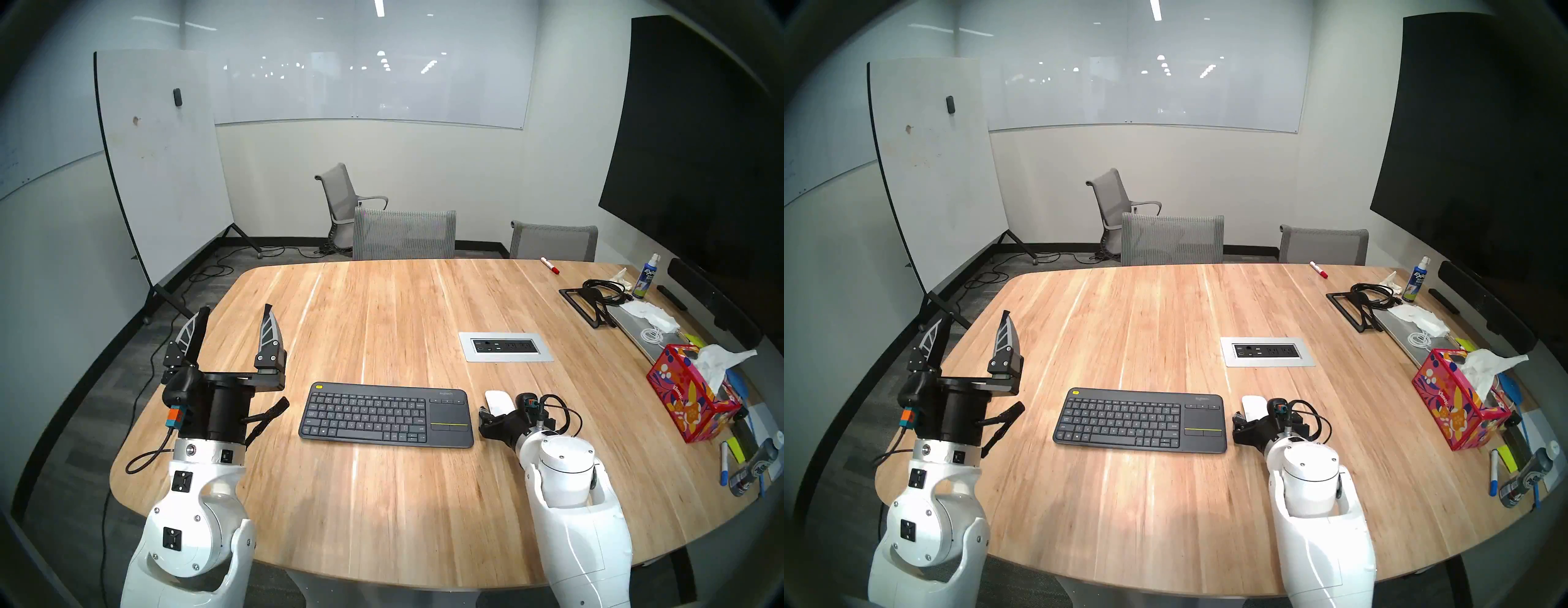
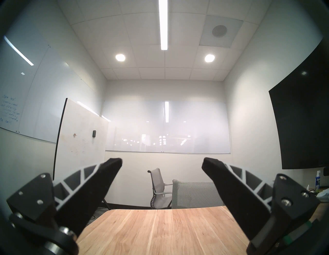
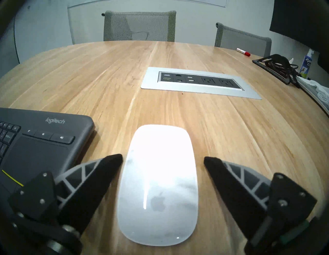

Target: Put the mouse beside the keyboard

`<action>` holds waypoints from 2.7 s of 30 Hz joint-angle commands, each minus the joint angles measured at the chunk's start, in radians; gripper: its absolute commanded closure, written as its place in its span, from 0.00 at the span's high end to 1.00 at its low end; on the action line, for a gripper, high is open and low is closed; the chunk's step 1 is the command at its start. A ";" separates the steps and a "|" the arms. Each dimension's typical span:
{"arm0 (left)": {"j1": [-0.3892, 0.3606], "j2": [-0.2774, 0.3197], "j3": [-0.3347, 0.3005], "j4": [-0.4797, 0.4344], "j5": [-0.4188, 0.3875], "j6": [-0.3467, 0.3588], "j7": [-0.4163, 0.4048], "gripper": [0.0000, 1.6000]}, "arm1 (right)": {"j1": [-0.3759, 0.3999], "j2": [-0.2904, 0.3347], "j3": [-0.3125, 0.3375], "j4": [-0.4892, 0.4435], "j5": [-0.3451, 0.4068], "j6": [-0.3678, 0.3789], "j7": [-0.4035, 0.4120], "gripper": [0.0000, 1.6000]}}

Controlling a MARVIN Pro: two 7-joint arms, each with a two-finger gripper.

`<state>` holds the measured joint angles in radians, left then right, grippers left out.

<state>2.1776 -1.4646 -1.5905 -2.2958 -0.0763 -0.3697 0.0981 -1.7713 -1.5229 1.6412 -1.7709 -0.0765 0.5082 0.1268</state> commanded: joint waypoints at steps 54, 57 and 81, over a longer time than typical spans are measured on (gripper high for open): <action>-0.003 0.001 0.000 -0.016 0.001 -0.004 -0.001 1.00 | -0.526 -0.072 0.095 -0.387 -0.004 -0.593 0.143 1.00; -0.003 0.001 0.000 -0.016 0.001 -0.004 -0.001 1.00 | -0.510 -0.078 0.085 -0.362 -0.008 -0.652 0.123 1.00; -0.001 0.001 0.000 -0.019 0.000 -0.003 -0.001 1.00 | -0.487 -0.058 0.045 -0.257 0.022 -1.015 0.053 1.00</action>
<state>2.1761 -1.4648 -1.5905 -2.2941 -0.0763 -0.3699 0.0983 -2.2570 -1.5984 1.6861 -2.0222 -0.0778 -0.4111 0.1823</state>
